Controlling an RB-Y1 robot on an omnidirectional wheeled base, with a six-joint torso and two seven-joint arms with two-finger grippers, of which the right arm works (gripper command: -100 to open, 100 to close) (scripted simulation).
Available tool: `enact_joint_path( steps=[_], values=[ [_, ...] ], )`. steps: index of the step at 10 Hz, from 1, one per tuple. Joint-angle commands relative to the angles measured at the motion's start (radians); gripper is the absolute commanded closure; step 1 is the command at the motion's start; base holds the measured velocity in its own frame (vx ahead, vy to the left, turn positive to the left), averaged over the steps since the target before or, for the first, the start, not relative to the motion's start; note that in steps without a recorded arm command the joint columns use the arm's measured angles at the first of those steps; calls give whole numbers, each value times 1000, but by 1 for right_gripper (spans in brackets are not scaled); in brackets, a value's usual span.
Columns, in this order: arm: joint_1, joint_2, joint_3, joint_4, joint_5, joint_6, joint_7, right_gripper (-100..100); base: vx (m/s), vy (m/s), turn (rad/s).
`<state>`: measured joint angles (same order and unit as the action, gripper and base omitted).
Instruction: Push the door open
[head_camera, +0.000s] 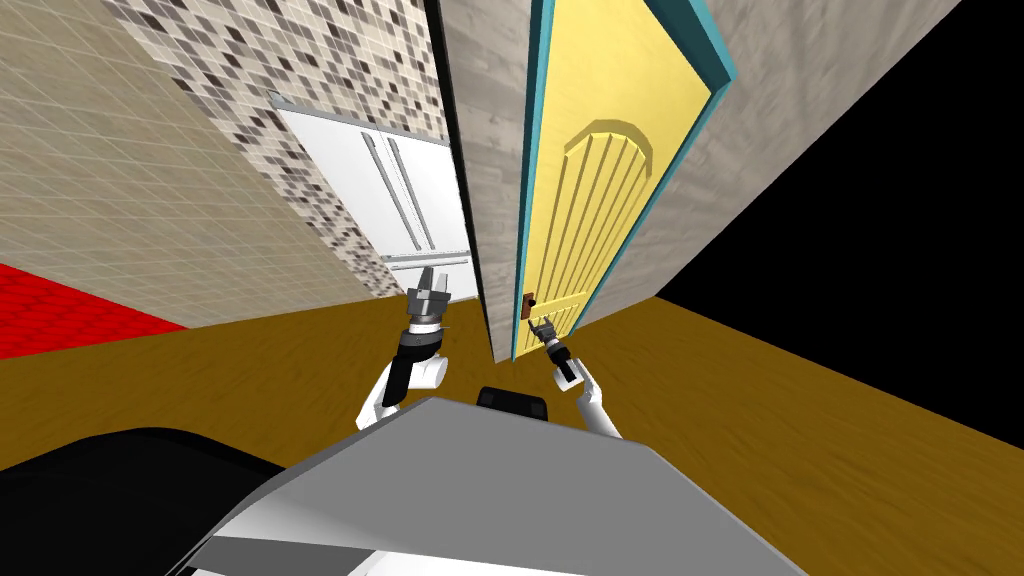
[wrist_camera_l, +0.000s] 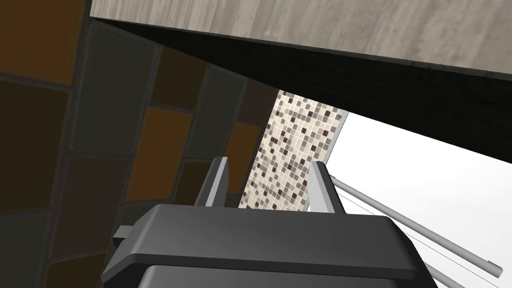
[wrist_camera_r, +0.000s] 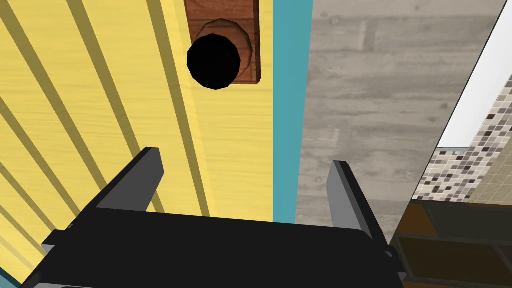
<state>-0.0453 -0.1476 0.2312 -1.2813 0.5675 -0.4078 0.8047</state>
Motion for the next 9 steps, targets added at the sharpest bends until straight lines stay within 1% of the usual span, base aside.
enact_joint_path(
  steps=[1, 3, 4, 5, 6, 7, 8, 9],
  values=[
    [-9, 0, 3, 16, 12, 1, 17, -100, 40, -170, 75],
    [-22, -1, 7, 39, 28, 2, 37, -100, 61, -193, 109],
    [-18, -1, 6, 33, 23, 1, 30, -100, 28, -90, 29],
    [-22, -8, -29, 48, 13, -5, 37, -100, 34, 31, 274],
    [-23, -11, -45, 54, 8, -7, 39, -100, 62, 57, 282],
    [-23, -11, -45, 54, 8, -7, 39, -100, 48, 52, 35],
    [-26, -19, -81, 68, -3, -12, 44, -100, 71, 89, 220],
    [-28, -23, -101, 76, -9, -15, 46, -100, 92, 92, 249]
  ],
)
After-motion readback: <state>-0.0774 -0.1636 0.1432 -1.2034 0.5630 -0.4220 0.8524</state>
